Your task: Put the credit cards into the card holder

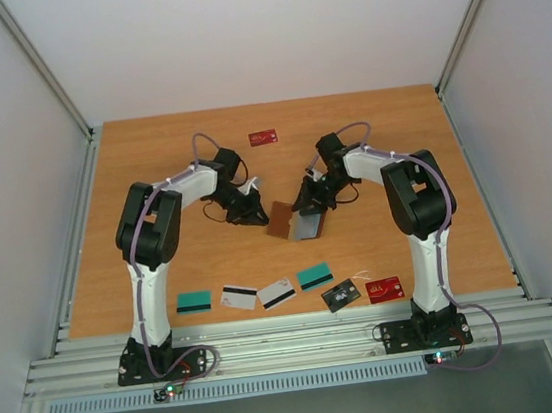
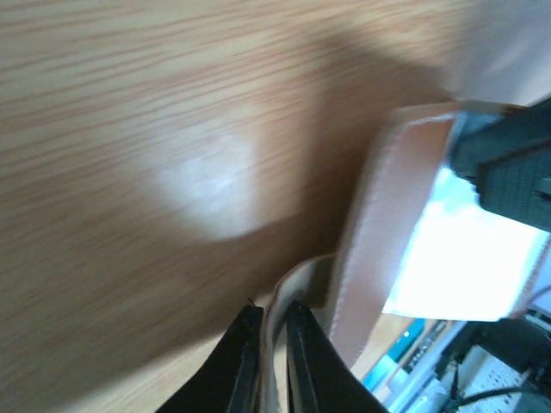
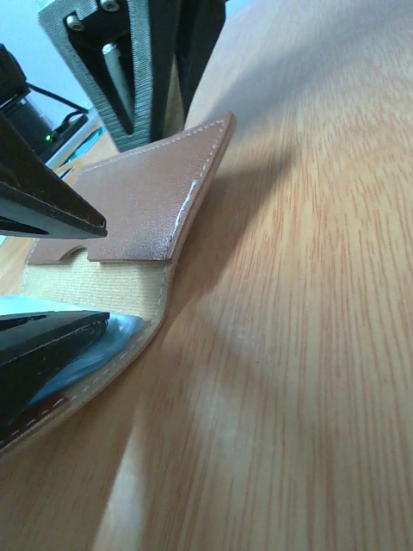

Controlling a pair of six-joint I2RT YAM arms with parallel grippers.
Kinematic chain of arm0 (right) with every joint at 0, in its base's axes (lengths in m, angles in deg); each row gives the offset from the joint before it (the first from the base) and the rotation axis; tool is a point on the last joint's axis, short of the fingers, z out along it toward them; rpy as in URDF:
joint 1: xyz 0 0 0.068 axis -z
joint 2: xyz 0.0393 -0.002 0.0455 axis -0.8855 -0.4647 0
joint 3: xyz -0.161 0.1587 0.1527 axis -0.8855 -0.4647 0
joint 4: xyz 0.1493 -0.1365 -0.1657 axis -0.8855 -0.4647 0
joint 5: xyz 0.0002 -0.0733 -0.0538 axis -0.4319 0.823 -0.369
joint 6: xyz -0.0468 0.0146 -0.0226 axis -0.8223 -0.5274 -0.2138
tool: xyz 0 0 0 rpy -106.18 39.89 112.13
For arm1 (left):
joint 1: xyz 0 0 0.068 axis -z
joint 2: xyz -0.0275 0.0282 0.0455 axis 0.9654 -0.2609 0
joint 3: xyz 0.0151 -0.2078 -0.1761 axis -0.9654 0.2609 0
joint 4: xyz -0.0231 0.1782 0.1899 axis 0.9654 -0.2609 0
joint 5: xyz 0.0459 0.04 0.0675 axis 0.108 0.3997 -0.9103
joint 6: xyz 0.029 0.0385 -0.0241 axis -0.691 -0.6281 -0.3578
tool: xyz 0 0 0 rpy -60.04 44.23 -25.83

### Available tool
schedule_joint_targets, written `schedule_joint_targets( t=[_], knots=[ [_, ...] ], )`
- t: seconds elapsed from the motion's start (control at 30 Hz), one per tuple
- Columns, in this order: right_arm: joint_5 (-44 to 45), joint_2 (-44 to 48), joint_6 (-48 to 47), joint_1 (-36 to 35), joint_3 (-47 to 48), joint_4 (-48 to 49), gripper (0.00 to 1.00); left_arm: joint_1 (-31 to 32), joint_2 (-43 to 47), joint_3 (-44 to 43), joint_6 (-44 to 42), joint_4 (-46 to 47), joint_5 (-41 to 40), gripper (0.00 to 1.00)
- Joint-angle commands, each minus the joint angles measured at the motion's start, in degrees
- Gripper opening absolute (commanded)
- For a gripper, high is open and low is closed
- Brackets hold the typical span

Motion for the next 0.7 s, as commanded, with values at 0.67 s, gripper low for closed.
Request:
schedule_joint_targets(
  t=[0.67],
  knots=[
    [5.5,0.8,-3.2,-2.0,1.2,-6.9,0.28,12.3,20.3,-0.8,-12.7,-5.8,-7.8,0.40]
  ],
)
